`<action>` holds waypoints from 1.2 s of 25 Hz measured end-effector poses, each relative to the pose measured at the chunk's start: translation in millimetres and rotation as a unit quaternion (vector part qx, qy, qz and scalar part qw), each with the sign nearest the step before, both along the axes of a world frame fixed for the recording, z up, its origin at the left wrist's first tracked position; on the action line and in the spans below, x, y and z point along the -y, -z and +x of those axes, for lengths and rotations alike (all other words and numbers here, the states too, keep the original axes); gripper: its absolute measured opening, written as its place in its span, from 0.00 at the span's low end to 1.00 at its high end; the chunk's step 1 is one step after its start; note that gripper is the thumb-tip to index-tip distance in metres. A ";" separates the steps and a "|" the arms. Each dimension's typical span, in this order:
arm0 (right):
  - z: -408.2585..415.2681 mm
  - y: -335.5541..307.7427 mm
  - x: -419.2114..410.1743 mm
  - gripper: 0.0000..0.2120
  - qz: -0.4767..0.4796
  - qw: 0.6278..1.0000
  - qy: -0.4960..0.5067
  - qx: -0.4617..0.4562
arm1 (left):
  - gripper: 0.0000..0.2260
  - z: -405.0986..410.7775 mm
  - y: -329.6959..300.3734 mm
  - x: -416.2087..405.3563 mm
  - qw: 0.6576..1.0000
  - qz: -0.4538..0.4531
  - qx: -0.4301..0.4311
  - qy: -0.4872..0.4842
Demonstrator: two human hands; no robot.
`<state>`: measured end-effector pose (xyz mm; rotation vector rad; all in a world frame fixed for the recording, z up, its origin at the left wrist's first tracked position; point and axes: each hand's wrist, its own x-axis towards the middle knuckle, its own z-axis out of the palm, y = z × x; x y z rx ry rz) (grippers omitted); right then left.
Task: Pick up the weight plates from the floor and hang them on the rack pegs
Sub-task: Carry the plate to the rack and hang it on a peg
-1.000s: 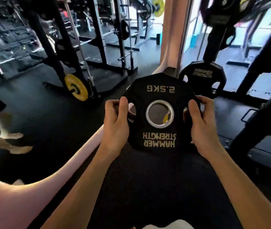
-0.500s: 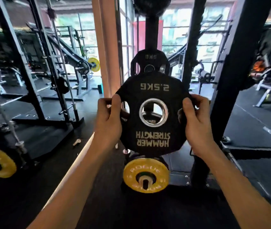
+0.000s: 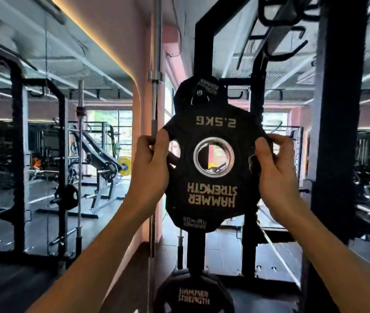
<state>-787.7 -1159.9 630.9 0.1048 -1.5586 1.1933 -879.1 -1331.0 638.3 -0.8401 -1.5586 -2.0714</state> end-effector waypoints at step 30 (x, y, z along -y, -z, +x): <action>-260.4 -170.8 -131.3 0.10 0.099 0.989 0.085 -0.064 | 0.22 -281.7 -169.0 -136.0 0.993 0.009 -0.101 0.061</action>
